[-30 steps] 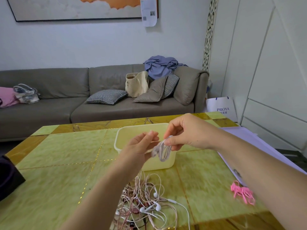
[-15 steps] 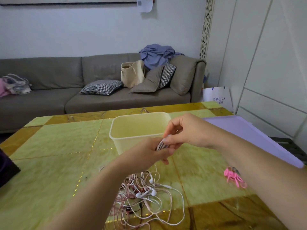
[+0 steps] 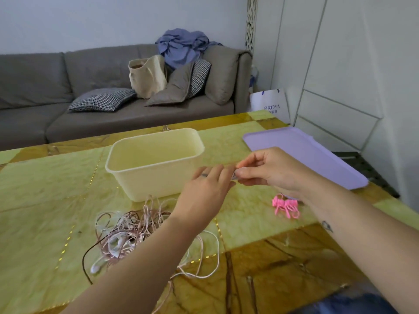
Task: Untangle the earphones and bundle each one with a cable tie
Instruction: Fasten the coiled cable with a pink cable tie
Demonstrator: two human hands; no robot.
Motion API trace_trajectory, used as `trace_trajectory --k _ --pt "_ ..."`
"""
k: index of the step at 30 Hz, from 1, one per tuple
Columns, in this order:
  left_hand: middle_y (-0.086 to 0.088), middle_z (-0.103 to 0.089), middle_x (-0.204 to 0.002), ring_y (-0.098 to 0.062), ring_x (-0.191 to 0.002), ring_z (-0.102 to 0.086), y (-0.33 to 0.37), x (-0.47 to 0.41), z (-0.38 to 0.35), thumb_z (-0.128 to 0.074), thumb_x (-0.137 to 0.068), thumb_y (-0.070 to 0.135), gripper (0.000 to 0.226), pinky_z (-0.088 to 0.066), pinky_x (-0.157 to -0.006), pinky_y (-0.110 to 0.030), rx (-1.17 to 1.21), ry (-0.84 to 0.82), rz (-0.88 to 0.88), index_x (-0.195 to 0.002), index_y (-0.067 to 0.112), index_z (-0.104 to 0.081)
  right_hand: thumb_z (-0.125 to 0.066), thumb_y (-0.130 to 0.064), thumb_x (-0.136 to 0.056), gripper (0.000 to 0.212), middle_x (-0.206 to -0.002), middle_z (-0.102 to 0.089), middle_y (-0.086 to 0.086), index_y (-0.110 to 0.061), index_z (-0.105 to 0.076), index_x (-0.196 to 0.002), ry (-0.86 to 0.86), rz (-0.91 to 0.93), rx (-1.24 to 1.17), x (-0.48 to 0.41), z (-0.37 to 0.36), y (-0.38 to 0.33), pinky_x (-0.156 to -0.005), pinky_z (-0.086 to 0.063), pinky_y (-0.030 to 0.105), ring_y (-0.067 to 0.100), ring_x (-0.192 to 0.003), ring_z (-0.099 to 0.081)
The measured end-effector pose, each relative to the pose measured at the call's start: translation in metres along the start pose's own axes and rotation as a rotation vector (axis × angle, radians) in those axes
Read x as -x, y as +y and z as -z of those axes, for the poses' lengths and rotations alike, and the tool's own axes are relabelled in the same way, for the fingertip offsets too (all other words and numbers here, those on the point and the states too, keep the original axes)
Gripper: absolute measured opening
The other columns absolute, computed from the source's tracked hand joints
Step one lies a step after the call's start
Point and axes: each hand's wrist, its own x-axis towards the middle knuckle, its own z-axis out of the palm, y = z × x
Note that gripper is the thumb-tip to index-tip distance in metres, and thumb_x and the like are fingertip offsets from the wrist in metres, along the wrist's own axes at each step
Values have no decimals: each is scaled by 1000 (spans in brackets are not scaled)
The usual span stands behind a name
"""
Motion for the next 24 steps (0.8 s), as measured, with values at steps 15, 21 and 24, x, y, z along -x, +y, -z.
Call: trace_trajectory --k 15,21,24 --pt "0 -48 -82 -32 -87 -57 46 -15 -40 -27 -103 31 25 -35 -66 -34 409 -503 460 -98 13 -43 -59 -11 -91 15 -97 -72 8 -7 -72 -99 301 -150 644 0 102 79 -80 -53 24 17 -87 -67" --pt "-12 -61 -88 -22 -77 -59 43 -7 -40 -32 -102 29 28 -42 -65 -32 698 -555 625 -91 9 -48 -68 -20 -83 22 -104 -69 6 -11 -68 -104 307 -200 908 4 107 133 -74 -40 24 21 -101 -61" --pt "-7 -60 -82 -6 -64 -53 48 -6 -38 -33 -102 29 28 -36 -50 -13 804 -567 665 -86 12 -48 -69 -12 -81 17 -93 -65 0 -14 -63 -96 364 -102 804 5 101 142 -67 -35 18 11 -86 -57"
